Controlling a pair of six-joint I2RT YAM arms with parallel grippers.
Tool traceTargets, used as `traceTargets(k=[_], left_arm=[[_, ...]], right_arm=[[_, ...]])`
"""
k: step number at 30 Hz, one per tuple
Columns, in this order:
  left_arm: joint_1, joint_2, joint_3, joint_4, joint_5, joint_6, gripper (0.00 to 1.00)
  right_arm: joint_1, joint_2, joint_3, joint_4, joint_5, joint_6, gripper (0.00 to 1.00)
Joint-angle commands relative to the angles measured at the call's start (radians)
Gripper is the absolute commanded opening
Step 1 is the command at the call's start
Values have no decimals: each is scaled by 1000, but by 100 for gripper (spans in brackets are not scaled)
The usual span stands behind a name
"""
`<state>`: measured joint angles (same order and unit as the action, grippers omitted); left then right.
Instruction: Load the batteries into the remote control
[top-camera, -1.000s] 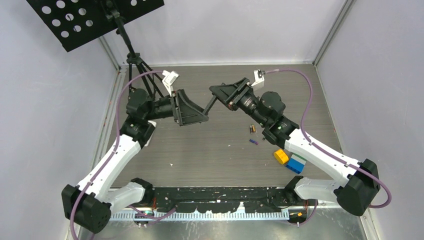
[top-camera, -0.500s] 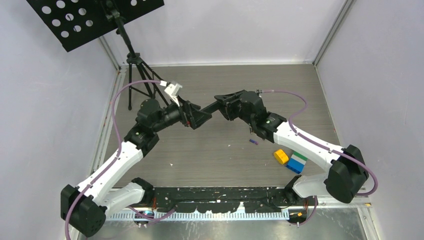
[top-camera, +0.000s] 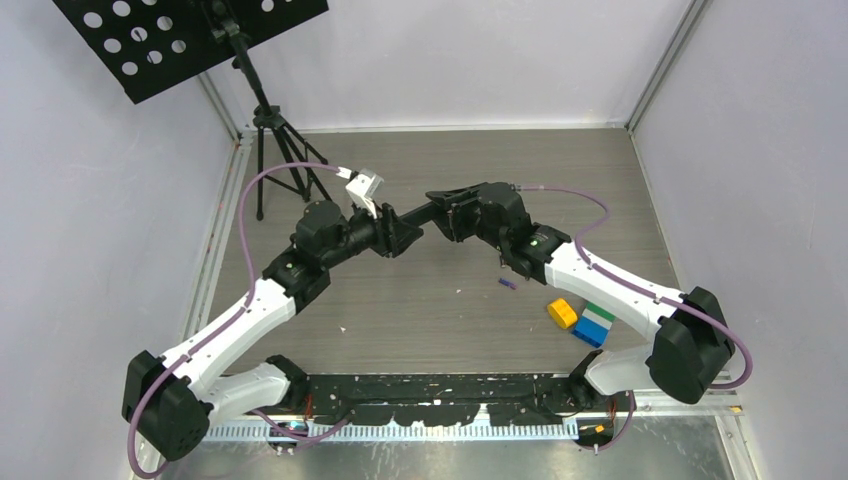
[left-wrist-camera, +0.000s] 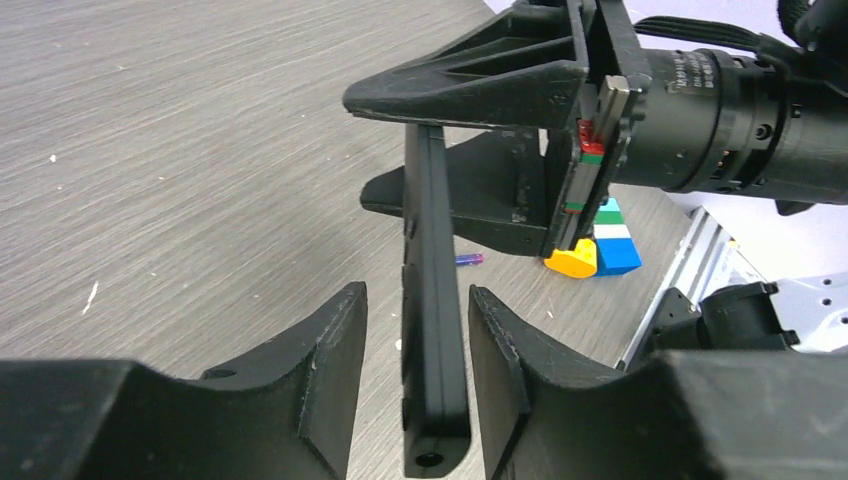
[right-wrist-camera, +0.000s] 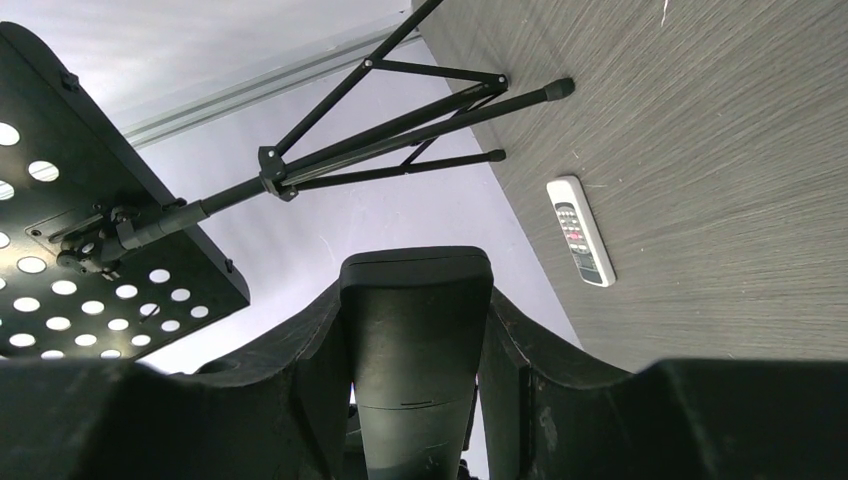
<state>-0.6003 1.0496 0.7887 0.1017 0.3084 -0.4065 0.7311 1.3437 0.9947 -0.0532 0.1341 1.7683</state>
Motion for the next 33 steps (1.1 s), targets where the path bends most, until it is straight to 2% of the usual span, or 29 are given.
traceTargets(k=[1,3,6,10,16,21,22,25,26,27,31,33], left_arm=[[-3,-23,24,6,-46,31,41],[-2,-17,29,1,-40,28,38],[-2,-18,30,3,-44,21,50],[-2,-22,31,21,-42,11,53],[-3,-11,42,19,-38,3,44],[-2,-9,43,15,-44,0,43],[-3,-11,43,15,-44,0,40],[-2,-12,45,7,-45,0,12],[-1,-13,46,3,-45,0,2],[-2,-13,47,-3,-47,-1,0],[-2,-13,55,-34,-49,-5,0],[0,-5,80,-74,-44,-5,0]], right_arm=[[2,-13,24,48,-5,29,21],[1,-11,24,47,-15,30,21],[2,-4,29,47,-39,27,21],[2,4,28,47,-61,29,21],[2,14,43,39,-97,18,21],[2,39,59,16,-138,7,21],[2,43,60,16,-160,7,21],[2,44,56,21,-170,6,21],[2,40,53,24,-170,4,25],[2,38,45,35,-165,4,35],[-29,12,-16,153,-197,-60,80],[-79,-5,-65,246,-283,-169,87]])
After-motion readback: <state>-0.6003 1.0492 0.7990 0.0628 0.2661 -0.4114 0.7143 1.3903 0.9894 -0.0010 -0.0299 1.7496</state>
